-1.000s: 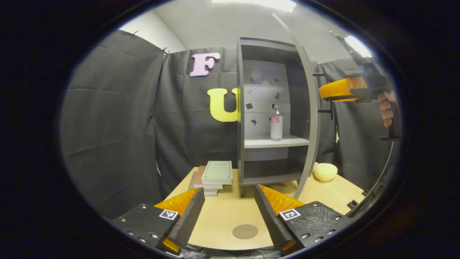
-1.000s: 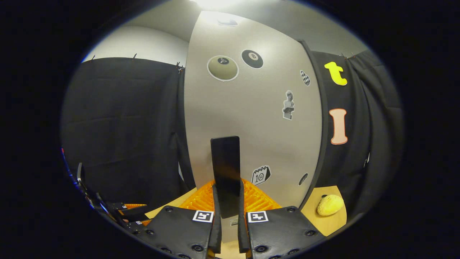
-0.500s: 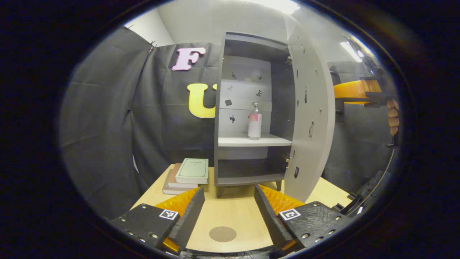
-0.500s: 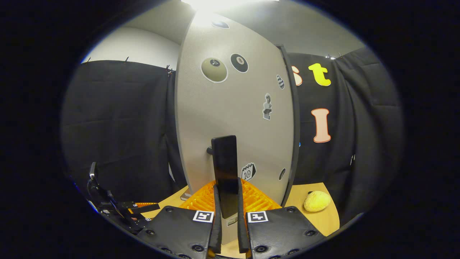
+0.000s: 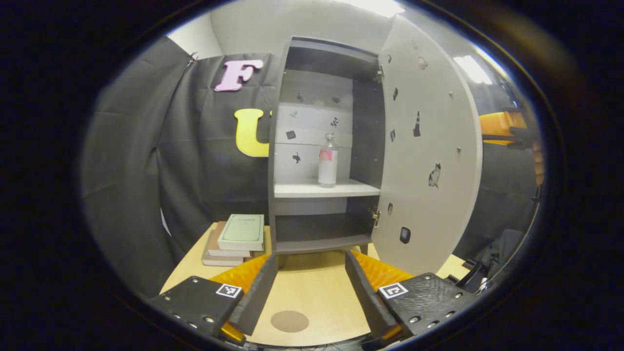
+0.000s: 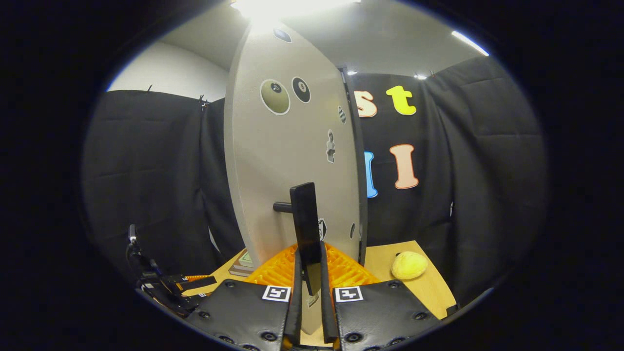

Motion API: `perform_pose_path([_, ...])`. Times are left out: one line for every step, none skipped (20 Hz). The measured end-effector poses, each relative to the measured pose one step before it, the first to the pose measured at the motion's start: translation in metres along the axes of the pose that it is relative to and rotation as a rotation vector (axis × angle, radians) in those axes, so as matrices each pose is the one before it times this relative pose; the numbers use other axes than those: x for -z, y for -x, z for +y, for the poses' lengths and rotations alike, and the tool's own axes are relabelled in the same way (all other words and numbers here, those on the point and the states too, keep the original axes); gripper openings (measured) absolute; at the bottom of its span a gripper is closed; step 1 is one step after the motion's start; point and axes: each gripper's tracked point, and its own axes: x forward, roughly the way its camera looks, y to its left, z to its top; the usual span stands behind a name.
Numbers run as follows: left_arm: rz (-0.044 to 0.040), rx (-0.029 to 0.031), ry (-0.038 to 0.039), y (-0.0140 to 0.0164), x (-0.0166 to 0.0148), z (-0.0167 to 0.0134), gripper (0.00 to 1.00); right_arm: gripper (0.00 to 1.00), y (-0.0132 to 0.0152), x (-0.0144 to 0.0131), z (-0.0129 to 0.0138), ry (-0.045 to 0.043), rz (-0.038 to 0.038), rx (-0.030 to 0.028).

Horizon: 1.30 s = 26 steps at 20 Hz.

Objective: Open the cabinet door with the right hand, grasp the bottle in the cabinet with the left hand and place it on the coaster, then close the cabinet door with the right hand.

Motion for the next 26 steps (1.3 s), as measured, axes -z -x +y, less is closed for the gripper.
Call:
perform_pose_path([0.00235, 0.01128, 0.00012, -0.00283, -0.00094, -0.00345, 0.84, 0.19, 0.00051, 0.00056, -0.00175, -0.00618, -0.00209, 0.01692])
perform_pose_path([0.00053, 0.01145, -0.00349, -0.00086, 0.00133, -0.00125, 0.84, 0.19, 0.00066, -0.00100, -0.00250, -0.00322, -0.00509, 0.01815])
perform_pose_path([0.00001, 0.01186, -0.00546, -0.00101, -0.00009, -0.00113, 0.84, 0.18, -0.00076, 0.00015, -0.00308, -0.00199, -0.00083, 0.01950])
perform_pose_path([0.00083, 0.01177, -0.00606, -0.00195, -0.00039, -0.00194, 0.84, 0.17, 0.00179, -0.00094, -0.00348, -0.00069, -0.00534, 0.02276])
perform_pose_path([0.00205, 0.01238, -0.00577, -0.00374, -0.00030, -0.00204, 0.84, 0.18, -0.00032, -0.00100, -0.00369, 0.00171, -0.00432, 0.02106])
perform_pose_path([0.00085, 0.01268, -0.00406, -0.00343, -0.00015, -0.00230, 0.84, 0.18, 0.00055, -0.00096, -0.00348, 0.00694, -0.00669, 0.01844])
perform_pose_path([0.00064, 0.01249, -0.00335, -0.00458, 0.00115, -0.00396, 0.84, 0.18, -0.00191, -0.00079, -0.00437, 0.00754, -0.00587, 0.01678])
perform_pose_path([0.00117, 0.01071, -0.00243, -0.00407, -0.00004, -0.00322, 0.84, 0.18, -0.00066, -0.00051, -0.00474, 0.00842, -0.00380, 0.01960])
perform_pose_path([0.00181, 0.01003, -0.00296, -0.00389, 0.00166, -0.00461, 0.84, 0.14, -0.00642, 0.00057, -0.00841, 0.00617, -0.00352, 0.02227])
perform_pose_path([0.00210, 0.00752, -0.00369, -0.00241, 0.00005, -0.00418, 0.84, 0.08, 0.00589, -0.00165, -0.00903, 0.00175, -0.00085, 0.04267])
perform_pose_path([0.00149, 0.00523, -0.00513, 0.00083, 0.00047, -0.00326, 0.84, 0.05, -0.00376, 0.00047, -0.00434, 0.00289, -0.00353, 0.01607])
perform_pose_path([-0.00018, 0.00416, -0.00452, -0.00051, -0.00060, -0.00208, 0.84, 0.00, 0.00296, 0.00013, -0.00145, -0.00244, 0.00472, -0.00304])
perform_pose_path([-0.00022, 0.00301, -0.00239, 0.00070, -0.00026, -0.00162, 0.84, 0.04, -0.00187, 0.00172, 0.00244, -0.00368, -0.00012, -0.00851])
perform_pose_path([0.00100, 0.00202, 0.00057, -0.00128, -0.00032, -0.00115, 0.84, 0.00, 0.00054, 0.00027, 0.00194, 0.00494, -0.00236, -0.01364])
perform_pose_path([0.00238, 0.00039, 0.00231, 0.00048, 0.00132, 0.00075, 0.84, 0.04, -0.00031, -0.00108, -0.00108, 0.00341, -0.00733, -0.01418])
perform_pose_path([0.00136, -0.00370, 0.00403, -0.00054, -0.00042, 0.00116, 0.84, 0.00, 0.00085, -0.00036, -0.00076, 0.00168, -0.00482, -0.00969])
perform_pose_path([0.00026, -0.00312, 0.00712, -0.00105, -0.00128, 0.00165, 0.84, 0.00, -0.00097, 0.00086, -0.00100, -0.00845, -0.00104, -0.00477])
perform_pose_path([0.00012, -0.00103, 0.00936, 0.00058, -0.00018, 0.00153, 0.84, 0.00, 0.00208, -0.00012, -0.00106, -0.01435, -0.00163, 0.00060])
perform_pose_path([-0.00009, 0.00047, 0.00840, -0.00127, 0.00019, 0.00152, 0.84, 0.00, 0.00030, 0.00132, 0.00139, -0.01615, 0.00291, 0.00746])
perform_pose_path([0.00137, 0.00074, 0.00254, -0.00141, -0.00040, 0.00215, 0.84, 0.07, 0.00113, -0.00167, -0.00233, -0.01255, -0.00362, 0.02135])
perform_pose_path([0.00243, -0.00237, -0.00466, -0.00215, -0.00031, 0.00255, 0.84, 0.00, -0.00511, 0.00431, 0.00319, -0.02112, -0.00112, -0.00685])
perform_pose_path([0.00337, -0.00420, -0.00973, -0.00419, -0.00001, 0.00371, 0.84, 0.05, 0.00356, -0.00343, 0.00301, -0.01639, 0.00057, -0.00187])
perform_pose_path([0.00260, -0.00145, -0.00983, -0.00408, -0.00144, 0.00253, 0.84, 0.05, 0.00408, 0.00233, 0.00200, -0.00612, 0.00255, -0.01106])
perform_pose_path([-0.00108, 0.00006, -0.00824, -0.00640, -0.00255, 0.00150, 0.84, 0.05, 0.00278, 0.00006, -0.00073, 0.00683, 0.00364, 0.00302])
perform_pose_path([-0.00206, 0.00183, -0.00560, -0.00590, -0.00263, 0.00154, 0.84, 0.05, 0.00093, 0.00256, -0.00577, 0.01763, 0.01360, 0.00745])
perform_pose_path([-0.00354, 0.00242, -0.00277, -0.00727, -0.00385, 0.00015, 0.84, 0.02, 0.00528, 0.00131, -0.00413, 0.01375, 0.01151, 0.00452])
